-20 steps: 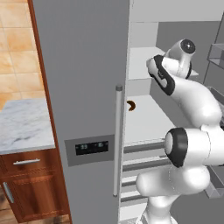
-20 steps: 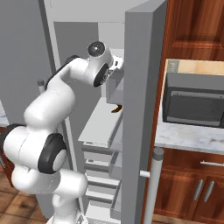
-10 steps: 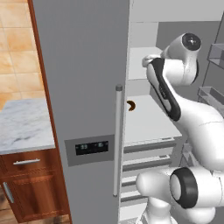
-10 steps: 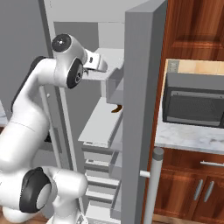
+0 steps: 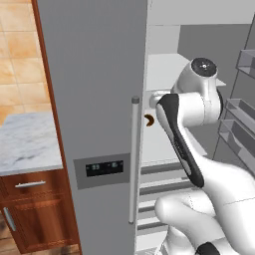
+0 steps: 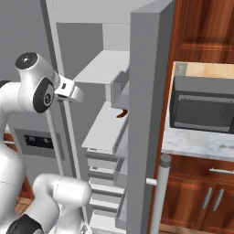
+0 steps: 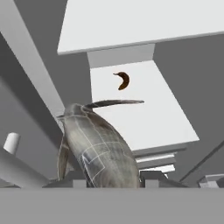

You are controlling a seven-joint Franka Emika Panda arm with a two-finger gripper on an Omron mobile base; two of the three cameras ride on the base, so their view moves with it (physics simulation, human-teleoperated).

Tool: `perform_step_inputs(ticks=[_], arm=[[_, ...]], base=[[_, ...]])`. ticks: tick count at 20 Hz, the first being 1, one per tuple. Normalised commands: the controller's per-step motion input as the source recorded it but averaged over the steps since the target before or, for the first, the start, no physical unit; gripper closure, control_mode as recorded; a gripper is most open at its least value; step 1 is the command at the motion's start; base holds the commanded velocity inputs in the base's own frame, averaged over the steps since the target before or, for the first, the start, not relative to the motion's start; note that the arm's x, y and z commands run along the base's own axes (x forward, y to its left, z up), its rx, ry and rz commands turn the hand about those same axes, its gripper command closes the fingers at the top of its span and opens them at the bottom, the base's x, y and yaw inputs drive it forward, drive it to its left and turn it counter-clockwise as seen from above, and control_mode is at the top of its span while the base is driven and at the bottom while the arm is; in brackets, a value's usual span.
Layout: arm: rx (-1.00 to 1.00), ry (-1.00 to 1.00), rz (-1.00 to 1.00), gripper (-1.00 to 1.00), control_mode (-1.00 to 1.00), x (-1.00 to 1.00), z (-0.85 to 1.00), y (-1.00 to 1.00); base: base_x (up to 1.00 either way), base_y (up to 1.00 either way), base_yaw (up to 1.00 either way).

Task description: Take the fish out of the fridge, briefly rinse it in the sink, and place it on the tray next to the sink.

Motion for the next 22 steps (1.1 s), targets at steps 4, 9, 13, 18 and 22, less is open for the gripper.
perform_step_inputs(ticks=[4, 9, 13, 18, 22], arm=[[0.00, -0.27, -0.03, 1.00, -1.00, -0.64, -0.18, -0.17], [0.06, 0.02, 0.00, 1.00, 1.00, -0.41, -0.14, 0.00], [0.00, 0.00, 0.00, 1.00, 1.00, 0.00, 0.00, 0.00], [0.00, 0.00, 0.00, 1.00, 1.00, 0.00, 0.00, 0.00], [0.00, 0.00, 0.00, 1.00, 1.00, 0.00, 0.00, 0.00]], base=[[0.00, 0.00, 0.00], [-0.20, 0.00, -0.01], [-1.00, 0.06, -0.12], [-0.99, 0.03, -0.56], [-0.68, 0.10, -0.88]])
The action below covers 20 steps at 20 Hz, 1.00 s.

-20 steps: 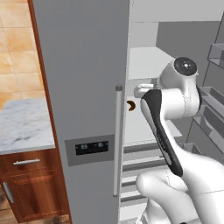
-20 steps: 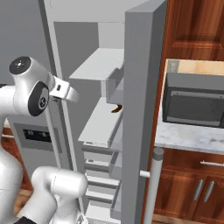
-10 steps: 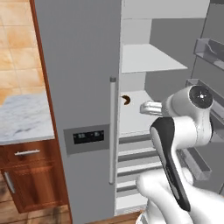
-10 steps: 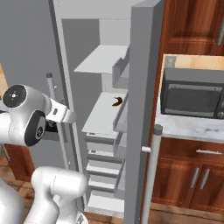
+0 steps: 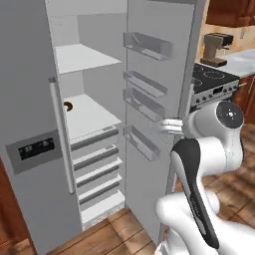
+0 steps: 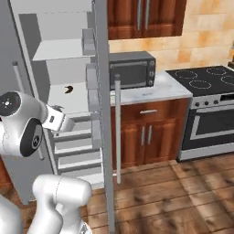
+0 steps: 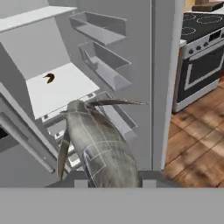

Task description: Take the fish out of the fridge, briefly rinse it in the sink, and place it on the tray next to the sink.

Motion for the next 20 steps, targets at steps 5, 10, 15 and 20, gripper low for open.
perform_step_inputs(ticks=[5, 10, 15, 20], arm=[[0.00, 0.00, 0.00, 1.00, 1.00, 0.00, 0.00, 0.00], [0.00, 0.00, 0.00, 1.00, 1.00, 0.00, 0.00, 0.00], [0.00, 0.00, 0.00, 1.00, 1.00, 0.00, 0.00, 0.00], [0.00, 0.00, 0.00, 1.00, 1.00, 0.00, 0.00, 0.00]], base=[[-0.35, 0.01, -0.95], [-0.26, 0.00, -0.96], [-0.07, -0.14, -0.95], [0.94, -0.11, -0.46]])
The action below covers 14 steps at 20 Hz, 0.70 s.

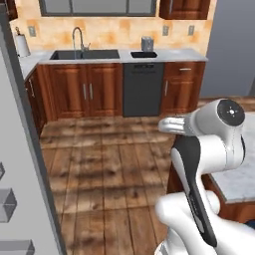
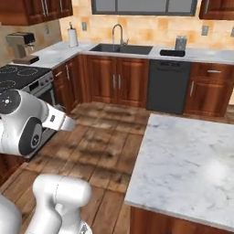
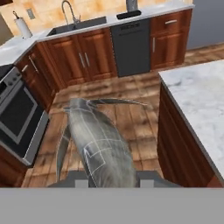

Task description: Take the fish out of the fridge, briefly rinse it in the sink, and place it on the tray next to the sink.

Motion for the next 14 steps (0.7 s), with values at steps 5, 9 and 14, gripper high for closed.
perform_step_inputs(ticks=[5, 9, 14], arm=[[0.00, 0.00, 0.00, 1.00, 1.00, 0.00, 0.00, 0.00], [0.00, 0.00, 0.00, 1.00, 1.00, 0.00, 0.00, 0.00], [0.00, 0.00, 0.00, 1.00, 1.00, 0.00, 0.00, 0.00]], base=[[1.00, -0.14, -0.22], [1.00, 0.33, -0.18], [1.00, 0.32, -0.14]])
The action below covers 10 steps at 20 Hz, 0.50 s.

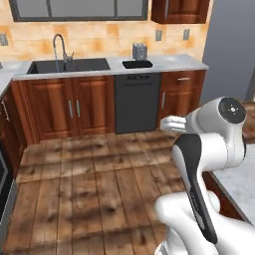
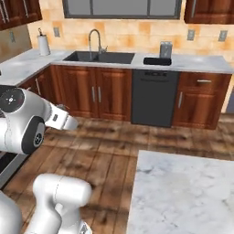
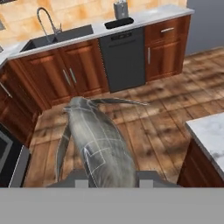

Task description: Take the fish out of the fridge, briefly rinse it in the sink, and place it on the tray next to the sink.

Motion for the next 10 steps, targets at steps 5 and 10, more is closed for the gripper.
perform_step_inputs(ticks=[5, 10], arm=[[0.00, 0.00, 0.00, 1.00, 1.00, 0.00, 0.00, 0.00], [0.00, 0.00, 0.00, 1.00, 1.00, 0.00, 0.00, 0.00]], base=[[1.00, 0.62, -0.03], [1.00, 0.83, -0.01]])
